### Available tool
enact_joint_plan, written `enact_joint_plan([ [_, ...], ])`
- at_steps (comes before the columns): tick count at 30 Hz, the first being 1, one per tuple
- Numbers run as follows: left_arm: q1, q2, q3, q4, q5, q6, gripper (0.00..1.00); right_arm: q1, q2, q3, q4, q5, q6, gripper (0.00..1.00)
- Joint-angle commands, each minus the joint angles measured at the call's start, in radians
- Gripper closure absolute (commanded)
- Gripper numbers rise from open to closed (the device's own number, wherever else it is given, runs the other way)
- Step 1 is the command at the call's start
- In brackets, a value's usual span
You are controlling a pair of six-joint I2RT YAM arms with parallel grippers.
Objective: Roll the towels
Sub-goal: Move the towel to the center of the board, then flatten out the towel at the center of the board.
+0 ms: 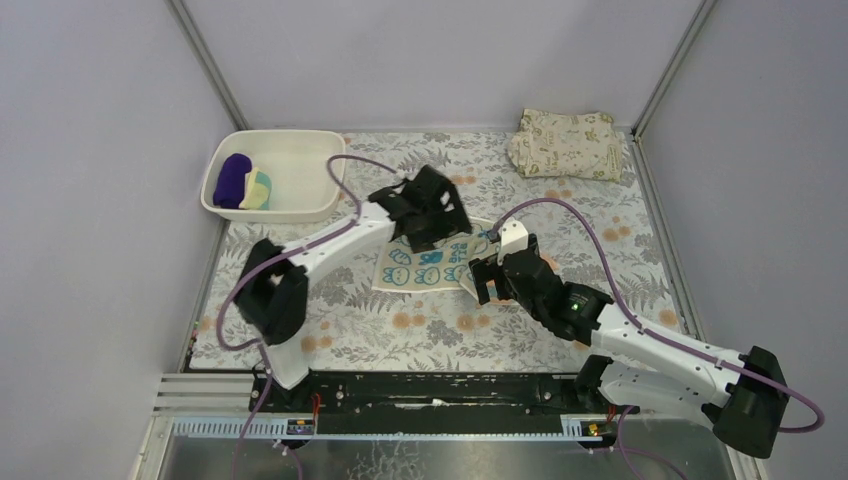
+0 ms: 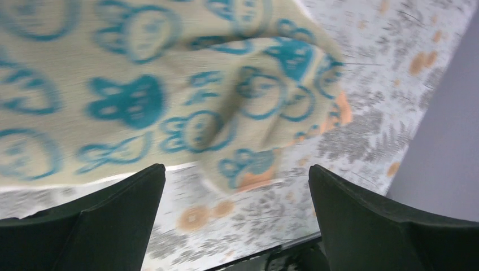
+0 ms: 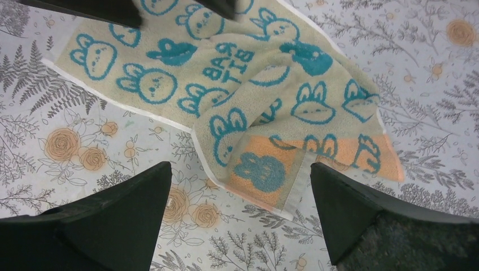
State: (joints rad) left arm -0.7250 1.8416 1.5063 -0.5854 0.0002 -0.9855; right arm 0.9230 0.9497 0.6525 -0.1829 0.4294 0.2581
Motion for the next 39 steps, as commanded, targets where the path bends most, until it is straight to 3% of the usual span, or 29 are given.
enact_joint_plan([
  [1,0.098,-0.153,-0.220,0.017,-0.041,0.054,0.04,-0.012,0.018,-0.010,-0.015,0.041,0.089,0.01],
  [7,0.198,-0.244,-0.416,-0.013,-0.087,0.154,0.09,-0.065,0.035,-0.027,-0.076,0.089,0.212,0.01],
  [14,0.260,-0.148,-0.433,-0.068,-0.191,0.251,0.27,-0.200,0.082,-0.043,-0.135,0.022,0.287,0.01],
  [23,0.262,-0.040,-0.419,-0.097,-0.210,0.300,0.46,-0.318,0.182,-0.062,-0.146,-0.056,0.377,0.22],
  [30,0.262,-0.039,-0.456,-0.105,-0.175,0.309,0.44,-0.387,0.282,-0.062,-0.102,-0.128,0.385,0.31],
  [39,0.262,-0.177,-0.462,-0.150,-0.181,0.306,0.37,-0.394,0.357,-0.030,-0.136,-0.222,0.406,0.39],
])
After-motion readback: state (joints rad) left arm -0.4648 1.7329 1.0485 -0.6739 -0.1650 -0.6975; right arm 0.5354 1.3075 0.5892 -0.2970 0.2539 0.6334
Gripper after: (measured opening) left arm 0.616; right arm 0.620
